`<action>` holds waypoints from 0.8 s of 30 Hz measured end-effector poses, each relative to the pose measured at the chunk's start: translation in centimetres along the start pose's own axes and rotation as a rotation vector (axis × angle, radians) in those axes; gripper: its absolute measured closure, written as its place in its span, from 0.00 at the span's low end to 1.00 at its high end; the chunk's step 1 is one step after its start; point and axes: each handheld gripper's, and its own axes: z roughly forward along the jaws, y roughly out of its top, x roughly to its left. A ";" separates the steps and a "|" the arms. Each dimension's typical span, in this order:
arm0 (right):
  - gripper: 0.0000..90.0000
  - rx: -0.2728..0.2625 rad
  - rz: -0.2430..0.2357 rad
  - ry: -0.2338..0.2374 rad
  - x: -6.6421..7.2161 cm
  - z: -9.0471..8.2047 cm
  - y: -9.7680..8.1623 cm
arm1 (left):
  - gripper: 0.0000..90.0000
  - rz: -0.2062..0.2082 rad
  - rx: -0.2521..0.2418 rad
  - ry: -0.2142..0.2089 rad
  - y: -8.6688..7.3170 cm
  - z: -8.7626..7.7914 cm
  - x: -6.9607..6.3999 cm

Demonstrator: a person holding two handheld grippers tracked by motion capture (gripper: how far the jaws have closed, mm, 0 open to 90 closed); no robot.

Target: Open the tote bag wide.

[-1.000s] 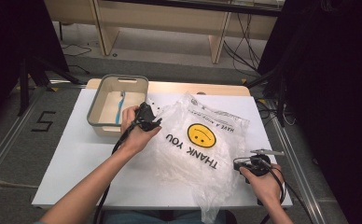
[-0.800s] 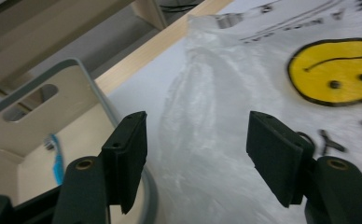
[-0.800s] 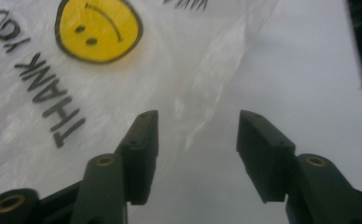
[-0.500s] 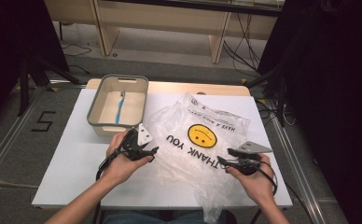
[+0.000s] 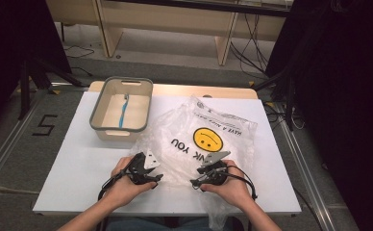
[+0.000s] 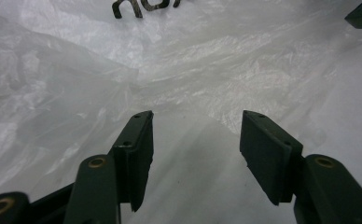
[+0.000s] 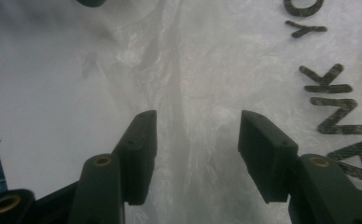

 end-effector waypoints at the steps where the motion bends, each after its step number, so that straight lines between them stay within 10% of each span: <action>1: 0.59 0.013 0.009 0.007 0.0 0.1 0.1 | 0.50 -0.004 0.000 -0.003 -0.1 0.1 0.0; 10: 0.97 0.019 0.051 -0.023 -0.7 0.6 -0.1 | 0.51 0.011 0.013 -0.017 0.0 0.5 -0.4; 24: 1.00 -0.189 0.118 -0.105 -0.8 -3.0 1.5 | 0.77 -0.021 -0.025 -0.065 1.4 1.7 -1.5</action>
